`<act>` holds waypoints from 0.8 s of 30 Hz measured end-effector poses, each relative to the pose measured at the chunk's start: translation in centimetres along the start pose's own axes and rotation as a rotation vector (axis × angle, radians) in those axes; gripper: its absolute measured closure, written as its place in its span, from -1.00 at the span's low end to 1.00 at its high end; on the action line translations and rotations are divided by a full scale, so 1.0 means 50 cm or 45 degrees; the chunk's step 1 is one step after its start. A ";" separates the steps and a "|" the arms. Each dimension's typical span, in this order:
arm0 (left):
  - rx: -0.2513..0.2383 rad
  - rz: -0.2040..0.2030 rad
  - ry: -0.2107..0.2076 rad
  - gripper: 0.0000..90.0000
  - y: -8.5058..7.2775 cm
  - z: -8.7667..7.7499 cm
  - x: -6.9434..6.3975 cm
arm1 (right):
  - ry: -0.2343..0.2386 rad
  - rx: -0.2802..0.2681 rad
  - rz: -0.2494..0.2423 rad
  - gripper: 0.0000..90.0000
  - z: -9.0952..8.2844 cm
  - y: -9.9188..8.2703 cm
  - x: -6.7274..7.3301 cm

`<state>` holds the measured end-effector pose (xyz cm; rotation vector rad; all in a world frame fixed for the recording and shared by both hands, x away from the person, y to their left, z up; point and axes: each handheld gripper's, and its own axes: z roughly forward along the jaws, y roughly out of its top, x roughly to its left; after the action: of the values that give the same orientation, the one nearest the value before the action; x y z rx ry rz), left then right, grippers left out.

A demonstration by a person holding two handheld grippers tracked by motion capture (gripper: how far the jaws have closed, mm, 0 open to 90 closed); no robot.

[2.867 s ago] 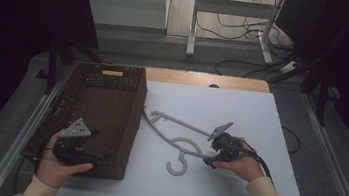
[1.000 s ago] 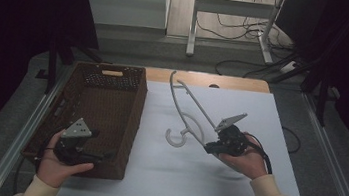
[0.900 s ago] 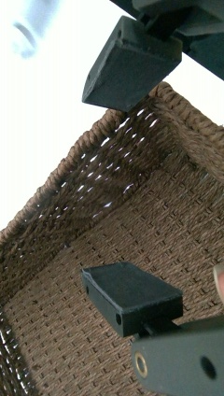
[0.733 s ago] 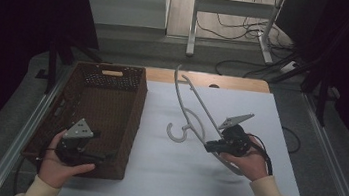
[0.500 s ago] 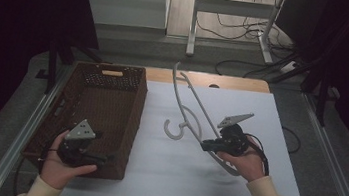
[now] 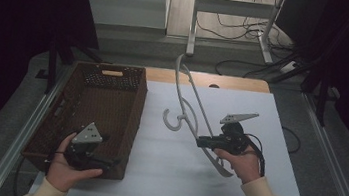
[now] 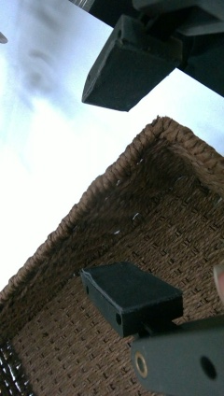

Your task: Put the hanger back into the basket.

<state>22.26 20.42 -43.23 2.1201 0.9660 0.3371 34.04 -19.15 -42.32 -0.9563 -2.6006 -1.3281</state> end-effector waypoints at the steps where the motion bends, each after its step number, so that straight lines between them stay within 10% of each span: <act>1: -0.002 0.001 -0.002 -0.65 0.000 0.001 -0.001 | 0.001 -0.004 0.002 0.82 0.000 0.000 0.000; 24: -0.102 -0.017 -0.255 -0.62 0.079 0.094 -0.090 | 0.099 -0.230 0.151 0.82 -0.008 0.001 0.008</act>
<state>23.68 12.95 -43.13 2.0297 0.8360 0.1510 33.68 -19.24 -41.88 -1.0429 -2.3592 -1.5555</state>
